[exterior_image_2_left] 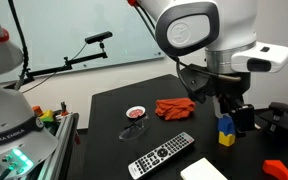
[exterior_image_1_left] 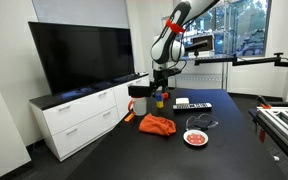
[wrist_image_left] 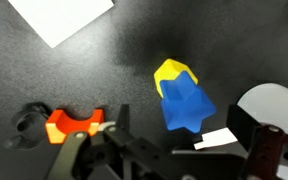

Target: Put the blue block on the plate, then put the yellow block on the blue block, then put the orange block on the yellow block

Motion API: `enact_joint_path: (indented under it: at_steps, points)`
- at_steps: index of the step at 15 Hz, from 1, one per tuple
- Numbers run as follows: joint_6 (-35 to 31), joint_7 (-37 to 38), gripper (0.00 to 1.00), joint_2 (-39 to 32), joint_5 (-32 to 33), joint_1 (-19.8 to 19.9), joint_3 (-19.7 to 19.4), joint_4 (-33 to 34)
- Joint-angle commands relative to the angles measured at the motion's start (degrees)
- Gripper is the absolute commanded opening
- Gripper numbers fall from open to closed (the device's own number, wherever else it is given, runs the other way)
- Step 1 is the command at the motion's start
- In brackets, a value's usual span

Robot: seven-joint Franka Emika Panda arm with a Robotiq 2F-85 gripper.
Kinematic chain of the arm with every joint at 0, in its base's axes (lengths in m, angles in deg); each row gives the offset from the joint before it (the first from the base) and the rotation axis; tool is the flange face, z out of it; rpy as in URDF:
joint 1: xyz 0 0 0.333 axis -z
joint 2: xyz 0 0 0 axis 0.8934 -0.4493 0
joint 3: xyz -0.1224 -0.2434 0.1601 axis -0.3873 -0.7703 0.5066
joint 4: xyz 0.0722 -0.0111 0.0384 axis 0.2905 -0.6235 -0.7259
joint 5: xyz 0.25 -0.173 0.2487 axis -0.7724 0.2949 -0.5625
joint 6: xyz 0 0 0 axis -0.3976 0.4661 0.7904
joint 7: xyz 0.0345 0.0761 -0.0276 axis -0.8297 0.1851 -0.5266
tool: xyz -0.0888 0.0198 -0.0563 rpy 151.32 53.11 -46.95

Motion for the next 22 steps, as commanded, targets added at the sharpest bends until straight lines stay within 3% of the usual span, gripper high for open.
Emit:
enact_joint_path:
  at_steps: [1, 5, 10, 22]
  points:
    - [0.65, -2.65, 0.87, -0.46, -1.11, 1.44, 1.34, 1.95]
    - [0.72, -2.57, 0.49, -0.86, -0.85, 1.38, 1.34, 2.29]
    - [0.69, -2.28, 0.11, -0.94, -0.47, 1.13, 1.09, 2.23]
    - [3.68, -5.57, 0.08, 7.25, -0.41, 0.57, 1.86, -2.79]
